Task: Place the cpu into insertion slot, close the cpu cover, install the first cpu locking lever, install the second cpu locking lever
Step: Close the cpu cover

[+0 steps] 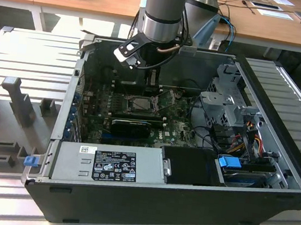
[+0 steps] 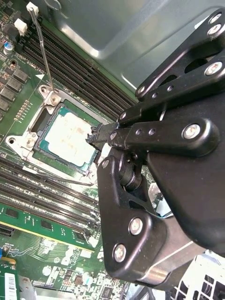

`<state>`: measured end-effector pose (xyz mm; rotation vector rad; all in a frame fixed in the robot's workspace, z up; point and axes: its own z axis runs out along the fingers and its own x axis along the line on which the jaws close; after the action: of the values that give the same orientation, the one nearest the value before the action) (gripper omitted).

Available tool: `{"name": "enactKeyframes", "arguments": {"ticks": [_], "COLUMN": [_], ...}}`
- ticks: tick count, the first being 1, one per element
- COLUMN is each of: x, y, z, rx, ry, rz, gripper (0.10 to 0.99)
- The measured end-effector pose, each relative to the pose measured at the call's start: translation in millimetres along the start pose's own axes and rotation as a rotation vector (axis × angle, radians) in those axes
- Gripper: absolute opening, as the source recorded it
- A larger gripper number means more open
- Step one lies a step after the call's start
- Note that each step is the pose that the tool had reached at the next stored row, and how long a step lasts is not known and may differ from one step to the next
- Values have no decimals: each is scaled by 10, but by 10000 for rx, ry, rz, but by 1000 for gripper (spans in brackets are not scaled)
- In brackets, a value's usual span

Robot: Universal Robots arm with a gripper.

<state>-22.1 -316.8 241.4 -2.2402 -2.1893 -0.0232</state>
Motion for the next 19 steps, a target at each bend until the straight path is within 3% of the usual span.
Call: {"name": "enactKeyframes", "arguments": {"ticks": [2,8,19], "x": [1,1,8], "y": [33,33,34], "z": [-9,-27,-208], "rx": [3,3,2], "ry": [-2,-3,-6], "rz": [0,0,0], "gripper": [106,106,106]}}
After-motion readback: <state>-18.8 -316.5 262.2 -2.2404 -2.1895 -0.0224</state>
